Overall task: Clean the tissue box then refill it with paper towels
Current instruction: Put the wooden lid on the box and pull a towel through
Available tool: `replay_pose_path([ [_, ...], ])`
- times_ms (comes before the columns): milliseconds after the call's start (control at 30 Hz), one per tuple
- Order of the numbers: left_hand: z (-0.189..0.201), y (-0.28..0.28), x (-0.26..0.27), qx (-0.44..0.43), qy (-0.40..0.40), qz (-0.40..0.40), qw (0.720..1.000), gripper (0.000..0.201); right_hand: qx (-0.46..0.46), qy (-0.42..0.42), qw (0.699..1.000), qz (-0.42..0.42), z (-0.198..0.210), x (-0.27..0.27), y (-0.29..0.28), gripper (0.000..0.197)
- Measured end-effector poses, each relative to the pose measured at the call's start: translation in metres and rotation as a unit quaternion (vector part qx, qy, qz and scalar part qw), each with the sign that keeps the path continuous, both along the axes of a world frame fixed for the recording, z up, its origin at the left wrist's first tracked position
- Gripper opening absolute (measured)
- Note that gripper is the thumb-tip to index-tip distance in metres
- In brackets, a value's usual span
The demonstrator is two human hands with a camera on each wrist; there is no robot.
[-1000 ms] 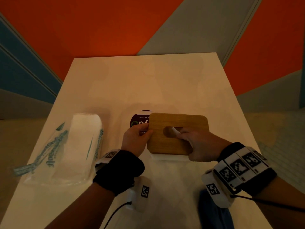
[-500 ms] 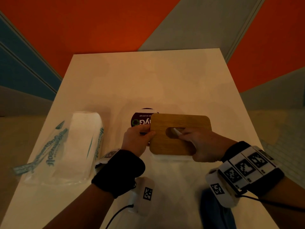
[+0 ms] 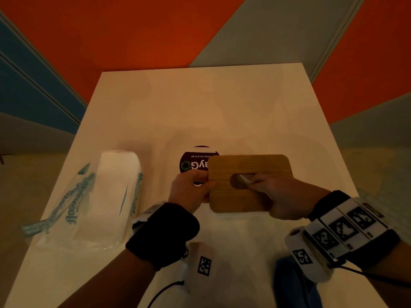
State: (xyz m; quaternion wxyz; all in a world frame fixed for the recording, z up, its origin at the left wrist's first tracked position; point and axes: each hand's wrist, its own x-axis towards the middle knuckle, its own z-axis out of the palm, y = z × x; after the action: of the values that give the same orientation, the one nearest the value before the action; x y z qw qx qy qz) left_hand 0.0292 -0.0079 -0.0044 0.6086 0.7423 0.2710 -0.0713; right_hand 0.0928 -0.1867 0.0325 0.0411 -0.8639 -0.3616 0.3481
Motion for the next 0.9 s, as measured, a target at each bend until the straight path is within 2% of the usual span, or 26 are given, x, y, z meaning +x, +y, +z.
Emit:
replay_pose_path([
  [233, 0.002, 0.000, -0.004, -0.001, -0.001, -0.017, 1.000, 0.022, 0.018, 0.015, 0.999, -0.023, 0.009, -0.002, -0.003, 0.060],
  [500, -0.002, -0.001, -0.005, 0.018, 0.046, -0.012, 0.999, 0.015, 0.019, 0.021, 0.999, -0.032, 0.002, -0.003, -0.006, 0.061],
  [600, 0.000, -0.002, -0.002, 0.018, 0.035, -0.015, 0.999, 0.029, 0.008, 0.023, 0.999, -0.021, 0.000, -0.002, -0.007, 0.067],
  [700, 0.004, -0.006, 0.002, 0.043, 0.035, -0.073, 0.996, 0.050, -0.024, 0.029, 0.999, 0.005, -0.004, -0.001, -0.008, 0.077],
  [800, 0.008, -0.007, 0.006, 0.085, 0.044, -0.127, 0.987, 0.053, -0.028, 0.034, 0.999, 0.008, -0.007, 0.003, -0.009, 0.077],
  [900, 0.007, -0.007, 0.000, 0.190, 0.044, -0.215, 0.957, 0.056, 0.008, 0.063, 0.998, -0.028, -0.007, 0.005, -0.012, 0.071],
])
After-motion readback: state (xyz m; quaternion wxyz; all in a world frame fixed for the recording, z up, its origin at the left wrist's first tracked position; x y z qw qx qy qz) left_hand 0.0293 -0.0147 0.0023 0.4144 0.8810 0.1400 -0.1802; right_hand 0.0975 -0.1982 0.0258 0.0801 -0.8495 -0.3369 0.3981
